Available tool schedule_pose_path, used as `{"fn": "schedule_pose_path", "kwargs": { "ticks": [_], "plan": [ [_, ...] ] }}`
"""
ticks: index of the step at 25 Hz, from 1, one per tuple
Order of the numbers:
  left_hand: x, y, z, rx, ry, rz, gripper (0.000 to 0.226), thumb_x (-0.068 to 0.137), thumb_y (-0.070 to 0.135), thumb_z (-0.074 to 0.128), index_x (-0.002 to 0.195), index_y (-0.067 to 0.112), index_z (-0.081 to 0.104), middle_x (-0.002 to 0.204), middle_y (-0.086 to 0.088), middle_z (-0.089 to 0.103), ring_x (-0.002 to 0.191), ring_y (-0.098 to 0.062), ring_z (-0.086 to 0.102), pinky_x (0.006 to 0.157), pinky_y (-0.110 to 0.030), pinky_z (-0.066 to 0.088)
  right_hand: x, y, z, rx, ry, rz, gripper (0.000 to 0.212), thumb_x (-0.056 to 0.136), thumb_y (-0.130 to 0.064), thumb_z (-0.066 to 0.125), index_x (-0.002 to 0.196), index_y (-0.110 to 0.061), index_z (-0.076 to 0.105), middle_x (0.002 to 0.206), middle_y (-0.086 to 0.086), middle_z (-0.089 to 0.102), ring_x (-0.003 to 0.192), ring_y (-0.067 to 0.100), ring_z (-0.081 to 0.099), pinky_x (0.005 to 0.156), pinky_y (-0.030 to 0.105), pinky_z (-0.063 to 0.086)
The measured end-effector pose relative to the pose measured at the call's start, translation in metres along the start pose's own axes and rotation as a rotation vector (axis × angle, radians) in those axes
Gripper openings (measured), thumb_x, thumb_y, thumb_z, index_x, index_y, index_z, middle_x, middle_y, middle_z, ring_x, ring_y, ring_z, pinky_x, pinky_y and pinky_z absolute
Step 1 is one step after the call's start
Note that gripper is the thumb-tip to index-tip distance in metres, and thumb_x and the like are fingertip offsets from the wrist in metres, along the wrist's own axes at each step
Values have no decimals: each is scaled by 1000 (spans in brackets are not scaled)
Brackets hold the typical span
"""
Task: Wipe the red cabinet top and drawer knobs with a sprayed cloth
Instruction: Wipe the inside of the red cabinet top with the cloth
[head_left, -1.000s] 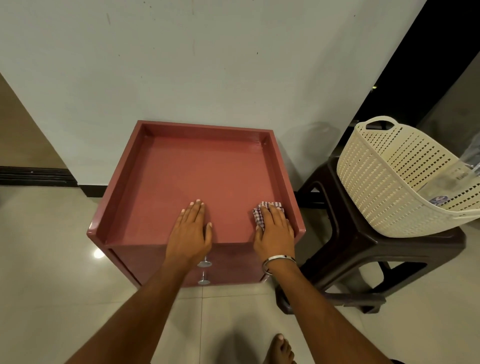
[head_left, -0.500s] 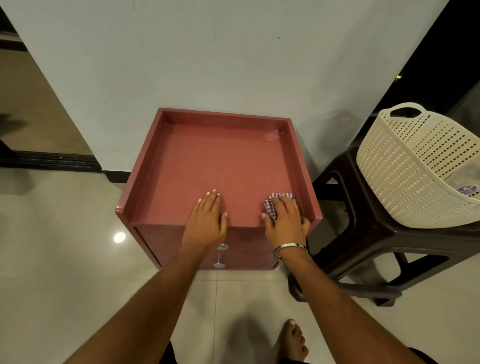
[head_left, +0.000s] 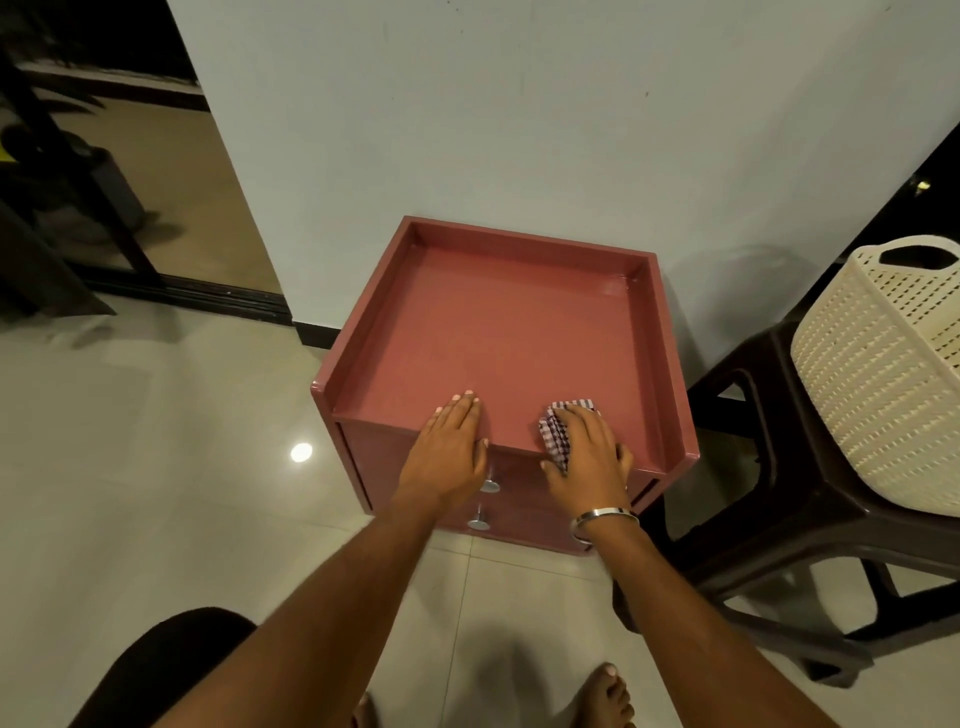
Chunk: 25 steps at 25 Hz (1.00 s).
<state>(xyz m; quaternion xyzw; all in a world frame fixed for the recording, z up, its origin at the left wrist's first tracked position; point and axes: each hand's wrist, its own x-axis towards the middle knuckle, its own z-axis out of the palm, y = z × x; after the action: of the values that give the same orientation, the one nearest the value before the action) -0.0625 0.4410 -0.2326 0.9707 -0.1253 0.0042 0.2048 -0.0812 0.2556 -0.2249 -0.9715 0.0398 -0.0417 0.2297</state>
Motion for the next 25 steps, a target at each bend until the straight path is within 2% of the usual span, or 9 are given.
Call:
{"fn": "schedule_pose_path", "kwargs": {
  "ticks": [3,5,10,16,19,22,23,25],
  "plan": [
    [-4,3,-4,0,-11,-31,60,98,29,37,152,9,18,161,-4,14,148,-18,11,122,-32,7,1,-3,2,-7,10,-28,70,75,-5,64,136,-30,41,148,-9,36,144,13,21,110,45,20],
    [-6,5,-6,-17,-22,-54,60,98,26,39,152,9,19,161,-4,15,148,-19,12,121,-32,9,0,-10,4,8,16,-55,72,71,-1,61,135,-30,43,146,-10,38,143,12,22,110,43,20],
    [-5,3,-7,-59,-36,-68,59,98,22,41,151,11,20,160,-4,16,148,-18,14,121,-33,11,-5,-34,17,30,3,-159,71,71,-3,64,134,-28,44,146,-9,39,143,11,23,112,42,18],
    [-9,-10,-7,-112,-39,8,58,100,27,41,152,13,21,160,-4,18,147,-16,14,120,-29,8,-4,-59,38,54,28,-170,66,74,-5,61,133,-28,44,145,-9,40,141,10,25,112,40,17],
    [-12,-20,-9,-309,21,-5,51,99,25,41,148,15,31,154,-2,33,142,-14,28,119,-33,22,-7,-68,45,139,63,-157,60,76,-9,61,131,-28,47,142,-10,44,139,11,31,111,39,20],
    [-20,-26,-14,-619,141,11,39,97,20,44,136,20,46,132,6,52,119,-4,48,105,-31,42,-10,-76,46,359,110,-171,54,77,-9,63,128,-21,50,133,-6,50,129,12,44,110,41,34],
    [-22,-28,-14,-717,179,5,37,96,18,46,133,21,48,127,8,55,115,-2,51,102,-30,44,-12,-81,45,450,120,-177,51,77,-8,64,126,-17,52,130,-3,51,124,11,47,108,34,38],
    [-28,-32,-14,-933,197,-46,37,95,17,48,131,25,49,126,10,58,116,-2,54,100,-27,45,-18,-89,41,553,124,-174,49,78,-7,67,125,-11,54,126,1,51,118,7,48,102,12,37]
  ]
}}
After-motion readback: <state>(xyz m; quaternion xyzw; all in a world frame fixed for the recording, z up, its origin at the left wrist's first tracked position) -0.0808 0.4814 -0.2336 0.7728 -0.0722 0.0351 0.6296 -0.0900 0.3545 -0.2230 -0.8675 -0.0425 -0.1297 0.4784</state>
